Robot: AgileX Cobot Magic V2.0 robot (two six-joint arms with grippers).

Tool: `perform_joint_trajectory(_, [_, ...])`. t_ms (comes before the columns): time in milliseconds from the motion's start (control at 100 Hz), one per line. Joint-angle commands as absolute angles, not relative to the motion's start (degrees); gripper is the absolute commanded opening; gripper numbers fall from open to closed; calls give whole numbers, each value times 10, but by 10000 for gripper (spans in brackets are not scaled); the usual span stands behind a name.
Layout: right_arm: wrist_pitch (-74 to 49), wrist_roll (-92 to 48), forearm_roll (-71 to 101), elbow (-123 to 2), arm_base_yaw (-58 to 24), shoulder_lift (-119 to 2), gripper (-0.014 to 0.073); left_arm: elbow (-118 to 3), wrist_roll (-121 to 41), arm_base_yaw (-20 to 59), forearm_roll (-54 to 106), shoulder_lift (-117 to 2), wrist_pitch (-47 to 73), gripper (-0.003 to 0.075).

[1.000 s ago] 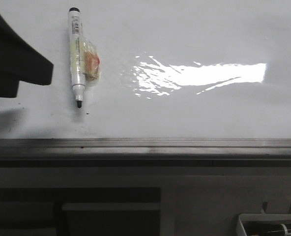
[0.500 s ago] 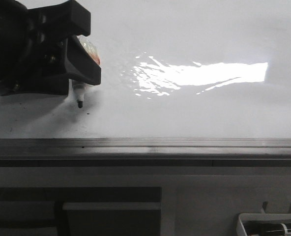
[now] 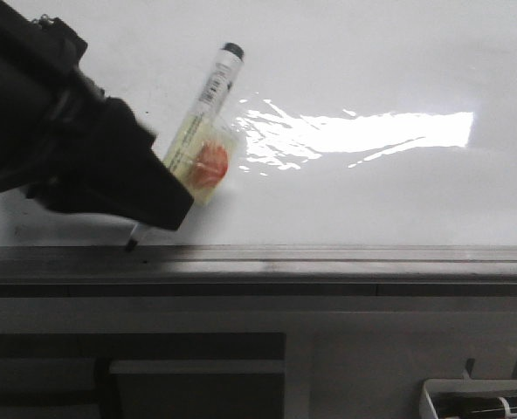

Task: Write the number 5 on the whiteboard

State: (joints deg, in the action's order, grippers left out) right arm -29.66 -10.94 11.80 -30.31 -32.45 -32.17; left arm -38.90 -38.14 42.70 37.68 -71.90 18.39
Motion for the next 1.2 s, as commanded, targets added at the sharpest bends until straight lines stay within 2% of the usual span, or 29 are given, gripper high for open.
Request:
perform_joint_trajectory(0, [-274,-173,144,-335,-374,-349,408,-409,-444,439,299,-691,223,-20])
perform_joint_trajectory(170, [-242,-194,145,-353,-483,-413,408,-412,-561,467,268,-675,233,-20])
perform_joint_trajectory(410, [-145,-194,143,-353,-558,-471,408,-412,-617,504,269,-656,212,-20])
perform_joint_trajectory(770, [-50,-194,134,-353,-579,-504,408,-412,-621,529,270,-639,190,-20])
perform_joint_trajectory(1190, [-39,-194,134,-353,-579,-550,395,-412,-621,557,270,-639,168,-20])
